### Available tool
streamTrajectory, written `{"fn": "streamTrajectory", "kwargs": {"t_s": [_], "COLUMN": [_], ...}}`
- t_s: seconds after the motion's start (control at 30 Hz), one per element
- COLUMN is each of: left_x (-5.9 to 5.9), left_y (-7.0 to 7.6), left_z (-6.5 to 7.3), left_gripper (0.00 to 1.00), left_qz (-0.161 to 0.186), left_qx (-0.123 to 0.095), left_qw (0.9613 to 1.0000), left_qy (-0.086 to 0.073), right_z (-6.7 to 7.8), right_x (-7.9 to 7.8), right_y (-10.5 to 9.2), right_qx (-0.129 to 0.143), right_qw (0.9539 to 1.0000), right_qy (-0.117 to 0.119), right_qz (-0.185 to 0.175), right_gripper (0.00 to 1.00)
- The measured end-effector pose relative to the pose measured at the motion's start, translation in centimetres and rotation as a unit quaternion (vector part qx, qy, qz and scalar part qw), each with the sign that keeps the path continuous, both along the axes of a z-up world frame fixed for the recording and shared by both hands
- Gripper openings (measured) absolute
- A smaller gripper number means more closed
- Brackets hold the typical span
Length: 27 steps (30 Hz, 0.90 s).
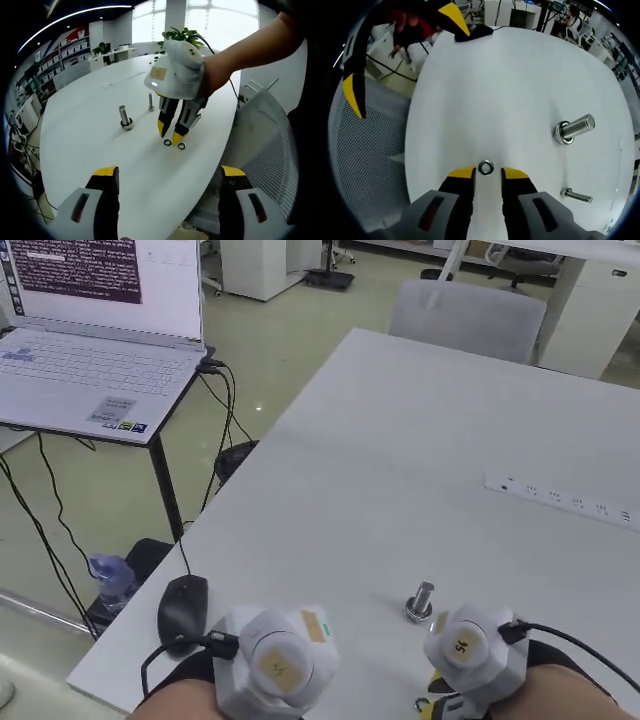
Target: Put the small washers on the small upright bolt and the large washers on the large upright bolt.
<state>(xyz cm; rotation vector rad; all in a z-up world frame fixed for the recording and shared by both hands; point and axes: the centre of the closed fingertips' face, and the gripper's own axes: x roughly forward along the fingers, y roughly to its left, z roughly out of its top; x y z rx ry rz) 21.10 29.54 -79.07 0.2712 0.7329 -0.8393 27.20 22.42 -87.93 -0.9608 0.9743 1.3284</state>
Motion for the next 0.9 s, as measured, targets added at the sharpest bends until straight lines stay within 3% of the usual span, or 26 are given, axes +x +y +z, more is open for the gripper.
{"fn": "streamTrajectory", "kwargs": {"t_s": [0.53, 0.9], "left_x": [-0.49, -0.55], "left_y": [0.41, 0.73], "left_z": [-0.46, -0.52], "left_gripper": [0.79, 0.78], "left_qz": [0.004, 0.009], "left_qx": [0.002, 0.0], "left_qw": [1.0, 0.9999], "left_qy": [0.004, 0.005], "right_z": [-0.08, -0.1], "right_x": [-0.17, -0.25], "right_y": [0.33, 0.31], "right_qx": [0.0, -0.021], "right_qw": [0.9999, 0.9996], "right_qy": [-0.012, -0.006], "right_qz": [0.012, 0.017], "right_gripper": [0.17, 0.16]}}
